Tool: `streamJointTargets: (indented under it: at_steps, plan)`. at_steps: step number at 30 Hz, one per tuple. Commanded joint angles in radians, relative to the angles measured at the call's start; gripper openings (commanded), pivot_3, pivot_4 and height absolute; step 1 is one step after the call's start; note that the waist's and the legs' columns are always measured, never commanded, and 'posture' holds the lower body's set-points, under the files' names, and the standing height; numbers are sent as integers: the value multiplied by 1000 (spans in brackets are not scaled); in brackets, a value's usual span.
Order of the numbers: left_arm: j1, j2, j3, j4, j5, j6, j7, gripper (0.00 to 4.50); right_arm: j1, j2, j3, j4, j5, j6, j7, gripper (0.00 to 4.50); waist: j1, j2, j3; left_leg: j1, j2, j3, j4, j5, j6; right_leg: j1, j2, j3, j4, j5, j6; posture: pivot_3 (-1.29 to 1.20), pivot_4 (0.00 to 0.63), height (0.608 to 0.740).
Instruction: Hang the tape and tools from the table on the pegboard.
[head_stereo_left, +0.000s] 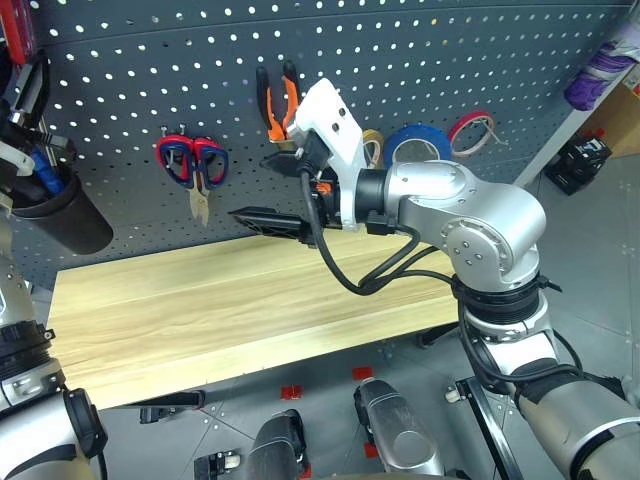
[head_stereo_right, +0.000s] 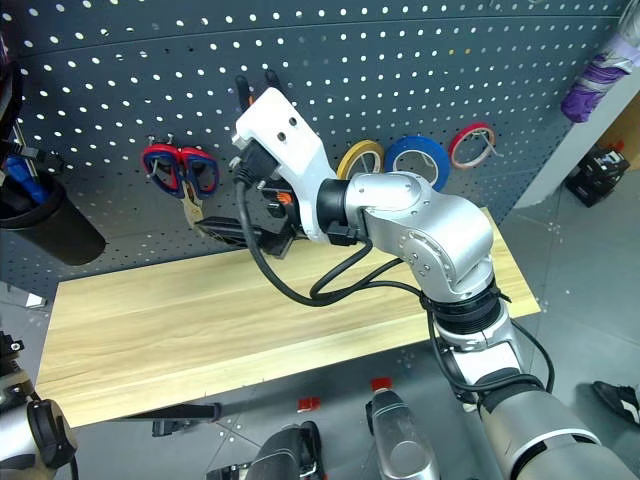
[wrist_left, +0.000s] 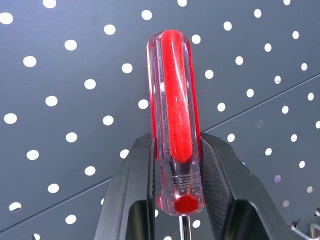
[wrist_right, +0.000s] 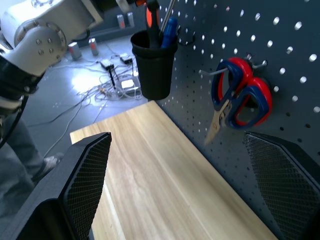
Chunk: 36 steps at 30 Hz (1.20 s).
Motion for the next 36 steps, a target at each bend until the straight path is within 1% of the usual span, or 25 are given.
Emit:
streamJointTargets:
  at_steps: [1, 5, 13, 21, 25, 27, 36]
  plan:
    - [28, 35, 60, -35, 6, -25, 15, 904, -12, 34, -46, -30, 33, -56, -15, 4500, -4, 0, -1, 0, 0, 0, 0, 0, 0, 0, 0, 0, 1, 0, 0, -306, 182, 740]
    - [73, 49, 83, -40, 16, -37, 21, 904, -4, 45, -40, -36, 38, -89, -15, 4500, -8, 0, -2, 0, 0, 0, 0, 0, 0, -1, 0, 0, 2, 0, 0, -297, 183, 740]
    - [97, 51, 109, -28, 27, -59, 43, 904, 13, 40, -6, -38, 30, -125, -15, 4500, 0, -1, -13, 0, -1, -1, 0, 0, 0, -1, -1, 0, 2, 0, 0, -282, 180, 740]
    - [117, -25, 115, 27, 28, -99, 112, 904, 10, 58, -12, -28, 43, -139, -22, 4500, -1, -1, -27, 0, -1, -1, 0, 0, 0, -1, -1, 0, 2, 0, 0, -286, 178, 740]
    - [144, -55, 162, 31, 13, -117, 158, 904, 9, 59, -22, -23, 55, -133, -29, 4500, -1, -1, -27, 0, -1, -1, 0, 0, 0, -1, -1, 0, 3, 0, 0, -288, 179, 740]
    - [154, -67, 176, 23, 5, -124, 171, 1641, 9, 57, -22, -23, 56, -134, -30, 4500, -2, -1, -27, 0, -1, -1, 0, 0, 0, -1, -1, 0, 3, 0, 0, -285, 181, 740]
    - [157, -66, 169, -11, 6, -134, 207, 4340, 14, 51, -13, -17, 48, -150, -22, 4500, 1, -2, -36, 0, -1, -1, 0, 0, 0, -1, -1, 0, 3, 0, 0, -269, 174, 740]
